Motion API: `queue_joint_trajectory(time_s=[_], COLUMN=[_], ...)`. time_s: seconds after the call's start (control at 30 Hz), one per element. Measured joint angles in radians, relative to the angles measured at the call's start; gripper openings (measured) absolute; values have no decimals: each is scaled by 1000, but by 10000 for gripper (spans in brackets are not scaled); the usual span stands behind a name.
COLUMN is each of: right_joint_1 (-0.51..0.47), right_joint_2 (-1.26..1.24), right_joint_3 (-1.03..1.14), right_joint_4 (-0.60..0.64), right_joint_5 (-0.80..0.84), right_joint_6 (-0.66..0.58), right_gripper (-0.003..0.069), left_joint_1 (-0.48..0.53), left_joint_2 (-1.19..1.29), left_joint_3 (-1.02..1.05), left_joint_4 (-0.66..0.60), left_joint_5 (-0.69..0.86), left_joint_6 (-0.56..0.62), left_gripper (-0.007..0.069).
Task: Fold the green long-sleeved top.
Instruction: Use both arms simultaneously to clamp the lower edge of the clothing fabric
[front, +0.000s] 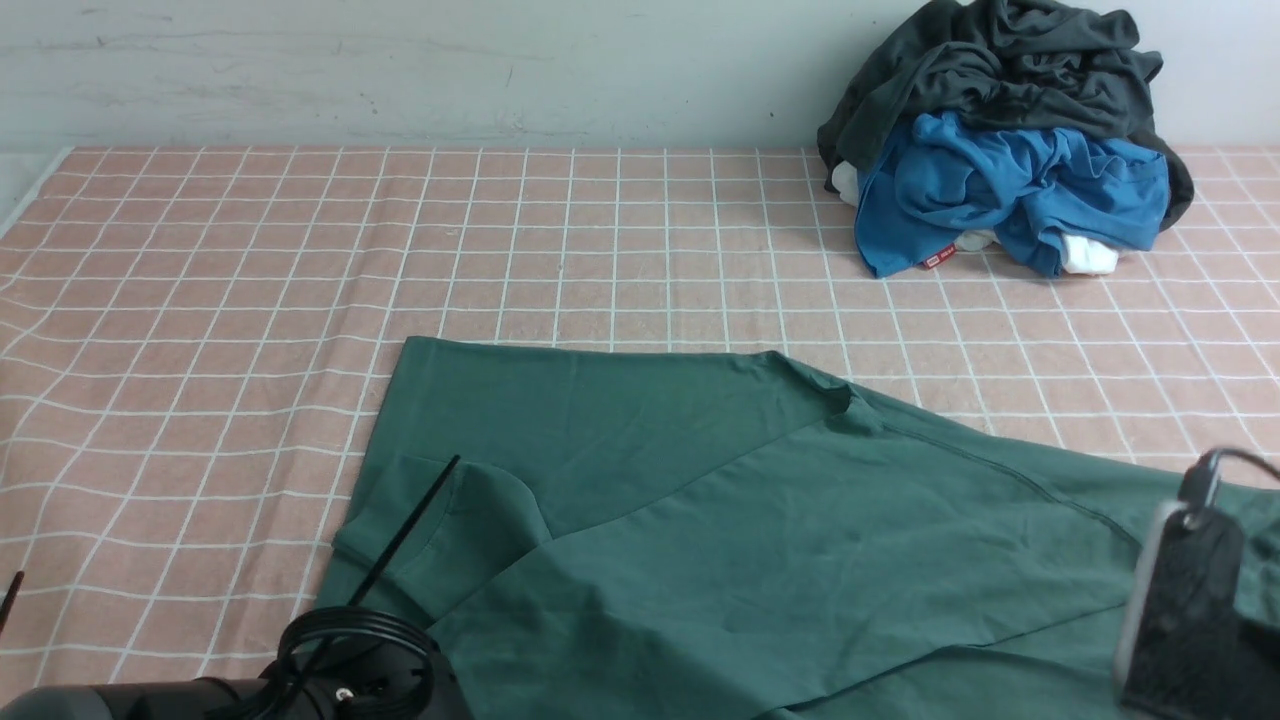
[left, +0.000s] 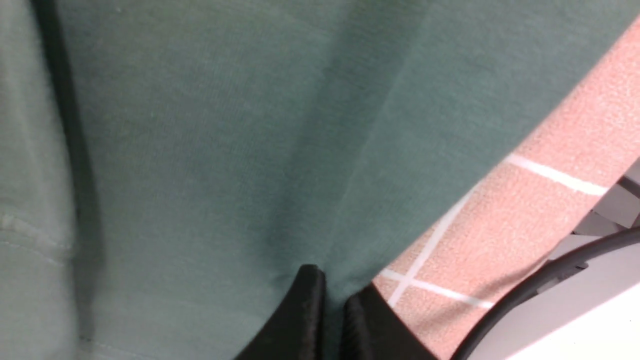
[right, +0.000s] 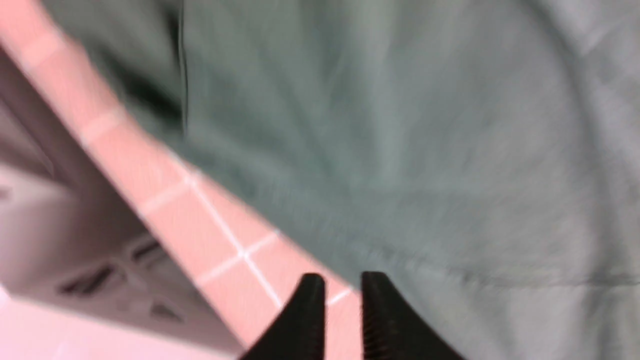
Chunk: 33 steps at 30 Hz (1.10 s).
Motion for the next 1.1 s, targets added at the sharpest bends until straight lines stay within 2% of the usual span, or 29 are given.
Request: queue_joint_trajectory(time_s=[0.03, 0.1, 0.2, 0.3, 0.43, 0.63, 0.9, 1.0, 1.07, 1.1], right_joint_1=[0, 0, 0, 0, 0, 0, 0, 0, 1, 1], right_joint_2=[17, 38, 73, 126, 171, 240, 311, 328, 332, 332], right_joint_3=[36, 75, 113, 158, 195, 242, 243, 236, 234, 234], right_joint_4=[-10, -33, -55, -74, -74, -104, -171, -171, -163, -161], right_joint_5=[-14, -75, -154, -245, -312, -404, -466, -457, -446, -445], right_joint_6=[-11, -24, -35, -73, -129, -313, -348, -364, -370, -370], right_gripper=[237, 321, 403, 444, 446, 444, 439, 412, 344, 337], left_joint_1=[0, 0, 0, 1, 1, 1, 1, 1, 1, 1], left_joint_2=[0, 0, 0, 0, 0, 0, 0, 0, 0, 0], left_joint_3=[0, 0, 0, 0, 0, 0, 0, 0, 0, 0], left_joint_4=[-1, -4, -4, -4, -4, -4, -4, -4, -4, -4], left_joint_5=[0, -8, -19, -34, -47, -71, -71, -71, -71, -71], left_joint_6=[1, 1, 1, 1, 1, 2, 3, 4, 4, 4], left_gripper=[16, 16, 16, 16, 16, 16, 16, 16, 16, 16])
